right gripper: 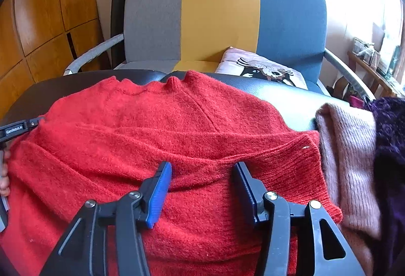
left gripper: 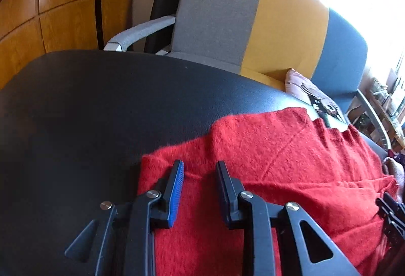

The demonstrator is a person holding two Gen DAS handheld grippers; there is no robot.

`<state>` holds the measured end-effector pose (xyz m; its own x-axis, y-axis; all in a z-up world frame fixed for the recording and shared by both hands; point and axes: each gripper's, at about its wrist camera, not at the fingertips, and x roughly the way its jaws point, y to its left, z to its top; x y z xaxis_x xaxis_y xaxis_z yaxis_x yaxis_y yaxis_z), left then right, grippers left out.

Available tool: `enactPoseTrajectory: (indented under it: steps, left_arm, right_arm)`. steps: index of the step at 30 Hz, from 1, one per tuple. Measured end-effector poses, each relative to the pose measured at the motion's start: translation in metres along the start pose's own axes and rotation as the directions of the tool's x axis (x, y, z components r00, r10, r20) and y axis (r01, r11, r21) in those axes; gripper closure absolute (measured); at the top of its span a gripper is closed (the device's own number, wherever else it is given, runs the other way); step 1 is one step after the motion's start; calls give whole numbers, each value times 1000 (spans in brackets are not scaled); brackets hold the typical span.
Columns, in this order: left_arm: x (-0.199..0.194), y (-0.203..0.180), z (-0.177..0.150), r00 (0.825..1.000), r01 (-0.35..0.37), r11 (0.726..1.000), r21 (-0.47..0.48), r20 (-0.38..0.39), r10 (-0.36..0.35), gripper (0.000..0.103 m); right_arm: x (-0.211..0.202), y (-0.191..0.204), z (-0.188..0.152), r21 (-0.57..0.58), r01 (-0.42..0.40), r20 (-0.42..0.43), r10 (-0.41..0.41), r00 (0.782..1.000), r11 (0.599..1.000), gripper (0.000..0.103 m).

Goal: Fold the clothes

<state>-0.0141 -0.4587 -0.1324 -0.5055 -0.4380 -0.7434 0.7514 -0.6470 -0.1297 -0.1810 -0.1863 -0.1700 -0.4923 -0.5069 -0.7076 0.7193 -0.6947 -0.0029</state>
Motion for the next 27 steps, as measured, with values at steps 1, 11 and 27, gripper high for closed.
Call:
enactPoseTrajectory:
  steps: [1,11,27]
  left_arm:
    - [3,-1,2,1000,-7,1000,5,0,7,78]
    - [57,0,56,995,-98,994,49,14,98,76]
    - [14,30,56,999,27,997,-77,26,-25,69]
  right_arm:
    - [4,0,4,-4,-5,1,5,1000,1000,50]
    - [55,-3,57,-27,-82,10,82,997,996,49]
    - [53,21,70,-164,-206,-27,205,978,965,4]
